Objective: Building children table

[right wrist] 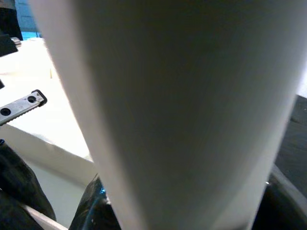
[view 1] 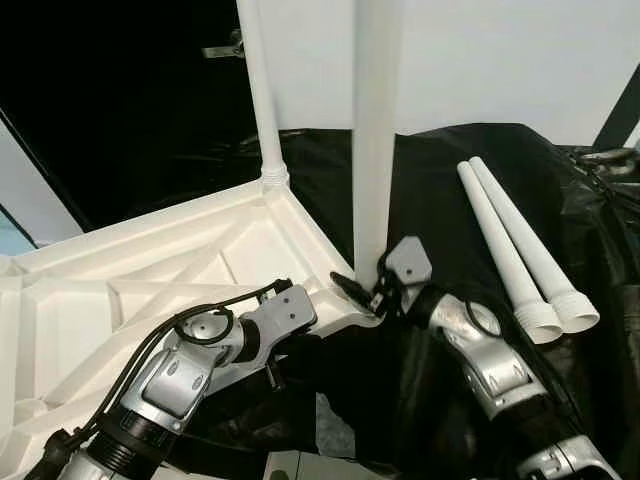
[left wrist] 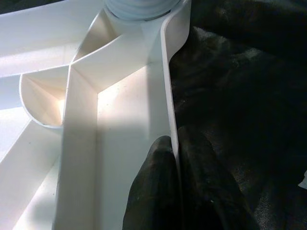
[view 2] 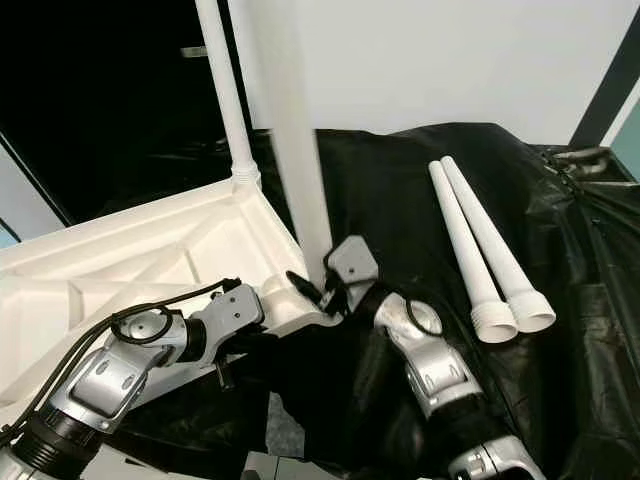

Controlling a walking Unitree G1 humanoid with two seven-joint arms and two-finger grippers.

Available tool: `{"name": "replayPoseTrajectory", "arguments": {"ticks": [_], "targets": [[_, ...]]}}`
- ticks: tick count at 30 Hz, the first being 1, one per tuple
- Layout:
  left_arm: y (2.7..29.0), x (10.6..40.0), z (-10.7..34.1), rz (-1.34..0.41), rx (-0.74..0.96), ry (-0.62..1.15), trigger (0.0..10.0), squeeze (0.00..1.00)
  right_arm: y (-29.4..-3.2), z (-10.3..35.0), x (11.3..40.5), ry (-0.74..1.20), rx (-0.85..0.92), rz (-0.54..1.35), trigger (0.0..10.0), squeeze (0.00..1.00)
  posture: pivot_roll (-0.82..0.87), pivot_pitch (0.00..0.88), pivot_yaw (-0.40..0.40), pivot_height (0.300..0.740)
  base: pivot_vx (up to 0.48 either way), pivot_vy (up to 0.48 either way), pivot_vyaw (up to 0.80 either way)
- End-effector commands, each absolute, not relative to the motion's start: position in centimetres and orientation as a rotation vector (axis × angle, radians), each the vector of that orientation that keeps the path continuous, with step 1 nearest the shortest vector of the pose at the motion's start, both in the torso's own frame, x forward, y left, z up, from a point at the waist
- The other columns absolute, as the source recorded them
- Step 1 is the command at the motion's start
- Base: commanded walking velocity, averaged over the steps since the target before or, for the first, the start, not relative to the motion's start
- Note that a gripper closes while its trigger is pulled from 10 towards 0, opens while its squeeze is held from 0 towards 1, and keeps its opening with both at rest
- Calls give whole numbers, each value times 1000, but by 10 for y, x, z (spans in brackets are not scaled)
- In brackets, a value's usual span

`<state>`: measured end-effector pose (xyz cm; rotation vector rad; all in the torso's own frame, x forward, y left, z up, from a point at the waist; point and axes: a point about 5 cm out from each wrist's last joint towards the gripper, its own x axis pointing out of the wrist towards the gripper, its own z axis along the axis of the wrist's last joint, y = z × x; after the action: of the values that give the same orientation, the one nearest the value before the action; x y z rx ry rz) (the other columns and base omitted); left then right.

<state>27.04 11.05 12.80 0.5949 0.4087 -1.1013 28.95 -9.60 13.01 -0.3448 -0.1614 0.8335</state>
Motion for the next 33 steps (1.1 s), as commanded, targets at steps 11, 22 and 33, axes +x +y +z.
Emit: {"name": "replayPoseTrajectory", "arguments": {"ticks": [11,22,33], "targets": [[116,283,153,-1040,656,311,10000,0,-109,87,278,34,-126,779,10000,0,89,0,64,740,0,0,0],[116,285,154,-1040,659,306,10000,0,-112,96,291,147,-156,888,10000,0,89,0,59,740,0,0,0],[116,284,153,-1037,655,307,10000,0,-119,94,293,197,-188,918,10000,0,94,0,52,740,0,0,0]]}}
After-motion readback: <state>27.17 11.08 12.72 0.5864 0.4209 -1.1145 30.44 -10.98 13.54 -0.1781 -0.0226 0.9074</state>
